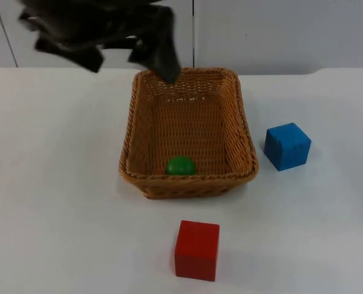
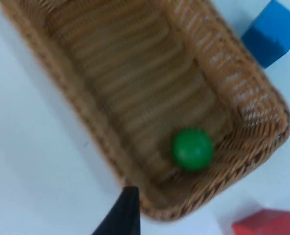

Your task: Place all geometric objects except the red cube into the basket.

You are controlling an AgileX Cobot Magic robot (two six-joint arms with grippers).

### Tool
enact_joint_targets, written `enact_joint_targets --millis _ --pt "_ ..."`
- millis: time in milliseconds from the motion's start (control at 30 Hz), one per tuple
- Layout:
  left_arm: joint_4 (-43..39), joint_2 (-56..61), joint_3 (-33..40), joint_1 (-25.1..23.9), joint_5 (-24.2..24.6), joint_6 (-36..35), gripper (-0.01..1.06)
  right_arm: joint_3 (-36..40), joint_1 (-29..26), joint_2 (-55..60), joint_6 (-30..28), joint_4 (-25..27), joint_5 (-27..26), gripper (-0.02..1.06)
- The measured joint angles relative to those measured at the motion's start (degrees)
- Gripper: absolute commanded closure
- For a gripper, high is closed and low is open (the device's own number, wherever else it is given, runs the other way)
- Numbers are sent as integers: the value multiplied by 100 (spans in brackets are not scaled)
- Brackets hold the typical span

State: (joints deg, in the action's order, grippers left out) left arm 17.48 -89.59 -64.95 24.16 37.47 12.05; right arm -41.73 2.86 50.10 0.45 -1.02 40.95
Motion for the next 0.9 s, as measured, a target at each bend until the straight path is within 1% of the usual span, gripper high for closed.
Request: enact_joint_targets --millis 33,167,200,400,433,567,733,833,900 --pt "0 0 0 0 0 0 0 0 0 0 0 0 0 -1" --pt "-122 618 684 -558 -81 -164 0 0 0 0 0 0 0 -1" --pt "-122 618 684 -558 -81 -164 0 0 0 0 0 0 0 -1" --pt "-142 1589 1555 -1700 10 -199 0 0 0 0 0 0 0 -1" --pt "-142 1589 1555 -1700 10 -199 0 0 0 0 0 0 0 -1" --pt "-155 2208 2052 -2209 164 -199 0 0 0 0 0 0 0 -1" --pt "-184 2753 2320 -2350 447 -121 0 0 0 0 0 0 0 -1" --pt "-232 3034 2435 -2349 488 -36 0 0 0 0 0 0 0 -1" --pt "-432 3267 2543 -2349 498 -36 0 0 0 0 0 12 0 -1"
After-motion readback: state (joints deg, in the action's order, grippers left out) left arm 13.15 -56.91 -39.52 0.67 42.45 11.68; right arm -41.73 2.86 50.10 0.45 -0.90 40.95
